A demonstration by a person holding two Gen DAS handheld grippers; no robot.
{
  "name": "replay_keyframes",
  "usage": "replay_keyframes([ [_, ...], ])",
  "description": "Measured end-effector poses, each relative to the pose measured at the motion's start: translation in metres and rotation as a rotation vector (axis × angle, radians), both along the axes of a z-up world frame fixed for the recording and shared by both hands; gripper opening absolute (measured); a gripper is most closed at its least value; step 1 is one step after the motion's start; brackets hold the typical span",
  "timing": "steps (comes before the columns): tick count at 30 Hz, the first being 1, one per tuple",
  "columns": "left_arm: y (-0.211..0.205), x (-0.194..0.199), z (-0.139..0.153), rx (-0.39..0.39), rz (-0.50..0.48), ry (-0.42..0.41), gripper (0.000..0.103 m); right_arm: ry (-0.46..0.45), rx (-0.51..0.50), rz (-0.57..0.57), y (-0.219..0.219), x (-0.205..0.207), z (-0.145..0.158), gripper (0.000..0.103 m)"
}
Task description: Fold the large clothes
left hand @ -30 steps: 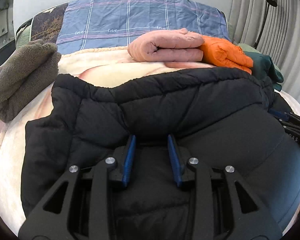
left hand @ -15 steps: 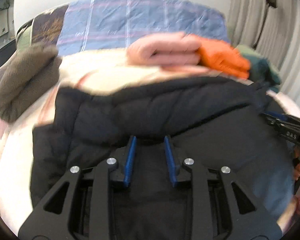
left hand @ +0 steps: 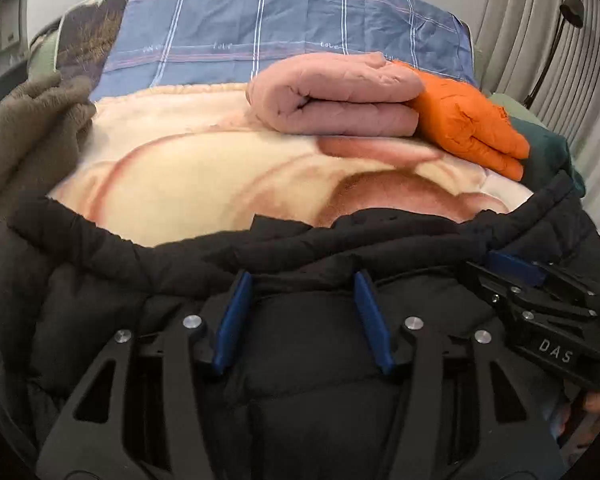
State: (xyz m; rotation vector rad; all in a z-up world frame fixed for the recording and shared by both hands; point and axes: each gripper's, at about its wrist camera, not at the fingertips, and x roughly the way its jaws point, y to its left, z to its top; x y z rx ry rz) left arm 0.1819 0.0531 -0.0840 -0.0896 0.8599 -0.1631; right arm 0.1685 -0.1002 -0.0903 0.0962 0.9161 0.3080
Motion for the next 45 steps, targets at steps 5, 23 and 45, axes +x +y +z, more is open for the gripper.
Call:
replay_keyframes([
  [5, -0.001, -0.003, -0.007, 0.006, -0.001, -0.015, 0.055, -0.021, -0.028, 0.000, 0.006, -0.003, -0.005, 0.051],
  [23, 0.013, -0.021, 0.015, 0.030, 0.035, -0.052, 0.051, -0.085, -0.141, -0.043, -0.011, -0.018, 0.036, 0.050],
  [45, 0.073, -0.008, -0.020, 0.029, 0.178, 0.008, 0.053, -0.024, -0.115, -0.239, -0.092, 0.005, -0.006, 0.057],
])
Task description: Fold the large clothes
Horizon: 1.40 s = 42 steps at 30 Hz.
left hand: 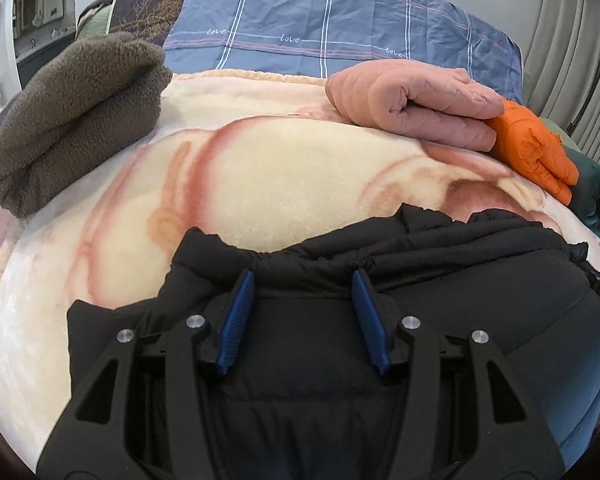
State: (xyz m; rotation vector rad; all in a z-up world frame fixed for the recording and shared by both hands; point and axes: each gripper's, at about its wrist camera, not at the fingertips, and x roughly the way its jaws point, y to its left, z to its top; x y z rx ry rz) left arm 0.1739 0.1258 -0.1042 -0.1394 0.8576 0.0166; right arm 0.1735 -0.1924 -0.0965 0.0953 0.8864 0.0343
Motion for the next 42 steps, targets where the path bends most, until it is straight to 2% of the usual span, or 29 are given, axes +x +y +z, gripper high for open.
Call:
replay_keyframes([
  [3, 0.001, -0.014, 0.015, 0.018, 0.009, -0.034, 0.049, -0.012, 0.022, -0.034, -0.007, -0.017, 0.019, 0.055],
  [5, 0.007, -0.037, 0.037, -0.016, -0.005, -0.078, 0.046, -0.045, 0.070, -0.040, -0.011, -0.045, 0.042, 0.055],
  [7, 0.008, -0.056, 0.051, -0.019, -0.050, -0.107, 0.047, -0.097, 0.037, 0.004, -0.005, -0.076, 0.059, 0.055],
  [8, 0.007, -0.067, 0.055, 0.017, -0.066, -0.109, 0.047, -0.105, 0.006, 0.011, -0.002, -0.086, 0.061, 0.056],
  [10, 0.008, -0.075, 0.047, 0.064, -0.064, -0.064, 0.049, -0.034, -0.026, 0.018, -0.001, -0.097, 0.042, 0.057],
  [12, 0.014, -0.077, 0.021, 0.067, -0.061, -0.003, 0.052, 0.014, 0.017, 0.051, -0.005, -0.097, 0.009, 0.058],
  [13, 0.015, -0.080, 0.010, 0.053, -0.074, -0.020, 0.052, 0.010, 0.029, 0.061, -0.007, -0.097, 0.000, 0.058],
  [14, 0.014, -0.082, 0.005, 0.046, -0.082, -0.032, 0.052, -0.001, 0.028, 0.060, -0.007, -0.097, -0.003, 0.058],
  [18, 0.004, -0.085, 0.006, 0.118, -0.072, -0.048, 0.052, -0.025, -0.060, 0.053, 0.005, -0.102, 0.004, 0.060],
  [21, 0.011, -0.092, 0.014, 0.082, -0.065, -0.063, 0.050, -0.025, -0.039, 0.022, -0.001, -0.108, 0.013, 0.060],
  [24, 0.024, -0.106, 0.032, -0.043, -0.048, -0.084, 0.053, -0.021, 0.036, -0.049, -0.001, -0.127, 0.040, 0.060],
  [26, 0.020, -0.114, 0.047, -0.070, -0.077, -0.131, 0.053, -0.083, 0.096, 0.044, 0.021, -0.150, 0.066, 0.060],
  [28, 0.010, -0.118, 0.058, -0.039, -0.106, -0.175, 0.056, -0.113, 0.106, 0.138, 0.048, -0.168, 0.077, 0.060],
  [30, -0.003, -0.117, 0.061, -0.014, -0.150, -0.197, 0.063, -0.101, 0.112, 0.256, 0.081, -0.183, 0.075, 0.061],
  [32, -0.011, -0.110, 0.051, 0.021, -0.160, -0.171, 0.063, -0.062, 0.083, 0.339, 0.109, -0.191, 0.059, 0.061],
  [33, -0.014, -0.103, 0.038, 0.040, -0.159, -0.126, 0.065, -0.020, 0.014, 0.346, 0.122, -0.190, 0.040, 0.061],
  [34, -0.014, -0.098, 0.024, 0.042, -0.155, -0.090, 0.067, -0.017, -0.010, 0.347, 0.126, -0.189, 0.028, 0.063],
  [36, -0.009, -0.097, 0.013, -0.006, -0.160, -0.088, 0.067, 0.001, -0.025, 0.344, 0.130, -0.187, 0.007, 0.065],
  [40, -0.012, -0.097, 0.012, 0.021, -0.164, -0.081, 0.067, 0.035, -0.011, 0.345, 0.129, -0.184, 0.008, 0.065],
  [42, -0.013, -0.096, 0.012, 0.028, -0.162, -0.079, 0.067, 0.058, 0.026, 0.350, 0.123, -0.186, 0.018, 0.064],
])
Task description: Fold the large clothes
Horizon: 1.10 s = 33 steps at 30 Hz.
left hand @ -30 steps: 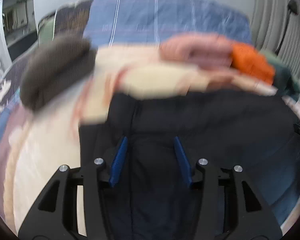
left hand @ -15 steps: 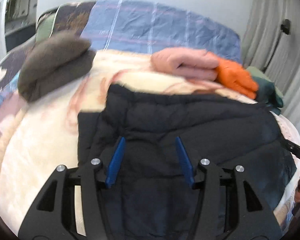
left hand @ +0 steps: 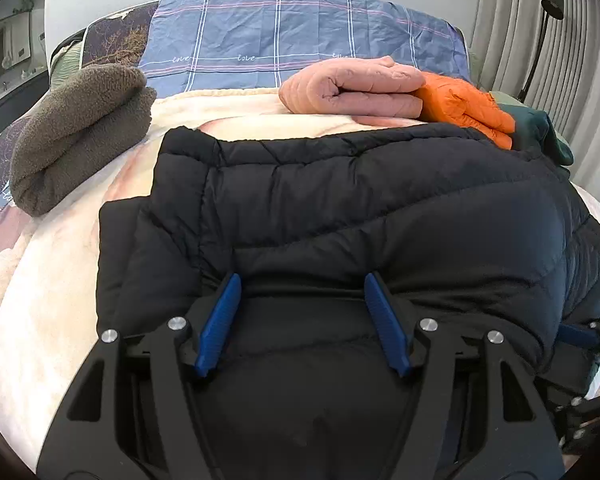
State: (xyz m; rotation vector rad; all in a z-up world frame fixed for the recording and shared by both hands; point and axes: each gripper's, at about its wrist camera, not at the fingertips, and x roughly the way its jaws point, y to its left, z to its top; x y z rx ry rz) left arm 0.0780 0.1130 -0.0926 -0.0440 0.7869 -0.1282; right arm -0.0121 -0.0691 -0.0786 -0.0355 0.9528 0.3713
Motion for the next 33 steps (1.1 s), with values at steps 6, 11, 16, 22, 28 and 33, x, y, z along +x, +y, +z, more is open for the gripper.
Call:
replay_keyframes([
  [6, 0.004, -0.001, 0.008, -0.030, 0.020, 0.016, 0.064, -0.190, 0.009, -0.041, -0.001, 0.027, 0.059, 0.063],
  [11, 0.012, 0.011, 0.042, -0.108, 0.035, -0.038, 0.063, -0.025, -0.021, -0.019, 0.008, 0.076, 0.000, 0.063],
  [16, 0.017, 0.051, 0.005, -0.024, 0.101, 0.100, 0.066, -0.031, -0.032, 0.002, 0.011, 0.074, -0.007, 0.064],
  [22, 0.003, 0.043, 0.000, 0.056, 0.103, 0.051, 0.065, -0.076, 0.014, -0.022, -0.002, 0.077, 0.045, 0.063],
  [28, 0.007, 0.041, 0.002, 0.028, 0.102, 0.045, 0.065, -0.149, 0.016, -0.056, 0.014, 0.128, 0.059, 0.063],
  [33, 0.013, 0.042, 0.002, -0.053, 0.094, 0.042, 0.066, 0.002, 0.012, -0.083, 0.010, 0.168, -0.016, 0.068],
])
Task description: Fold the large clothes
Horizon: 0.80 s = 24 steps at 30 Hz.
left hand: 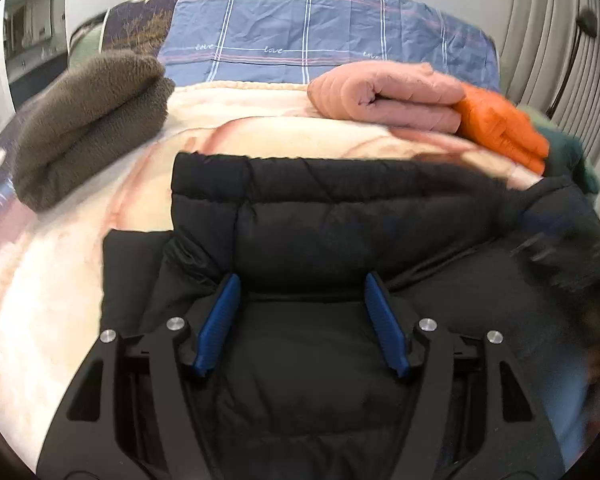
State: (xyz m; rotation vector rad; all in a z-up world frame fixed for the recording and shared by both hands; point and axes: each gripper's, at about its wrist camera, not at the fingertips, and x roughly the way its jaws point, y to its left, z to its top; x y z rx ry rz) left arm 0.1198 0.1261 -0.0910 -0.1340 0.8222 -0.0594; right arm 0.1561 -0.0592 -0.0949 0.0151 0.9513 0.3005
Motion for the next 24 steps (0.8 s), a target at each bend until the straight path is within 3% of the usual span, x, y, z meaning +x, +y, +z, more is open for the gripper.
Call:
replay_keyframes([
  [7, -0.001, -0.001, -0.004, 0.007, -0.010, -0.003, 0.067, -0.015, -0.048, -0.008, 0.007, -0.004, 0.015, 0.067],
  [12, -0.001, -0.002, -0.004, 0.013, -0.010, -0.008, 0.067, -0.053, 0.045, -0.030, 0.007, -0.005, 0.049, 0.067],
  [15, 0.000, -0.003, -0.004, 0.003, -0.011, -0.013, 0.067, -0.024, -0.068, -0.025, 0.016, 0.013, 0.022, 0.068],
  [17, 0.005, -0.003, -0.002, -0.057, -0.010, -0.024, 0.069, 0.000, -0.009, -0.026, 0.009, 0.025, -0.002, 0.070],
  [24, 0.005, -0.003, -0.004, -0.078, -0.023, -0.026, 0.071, -0.037, -0.012, -0.010, 0.010, 0.024, -0.006, 0.071],
])
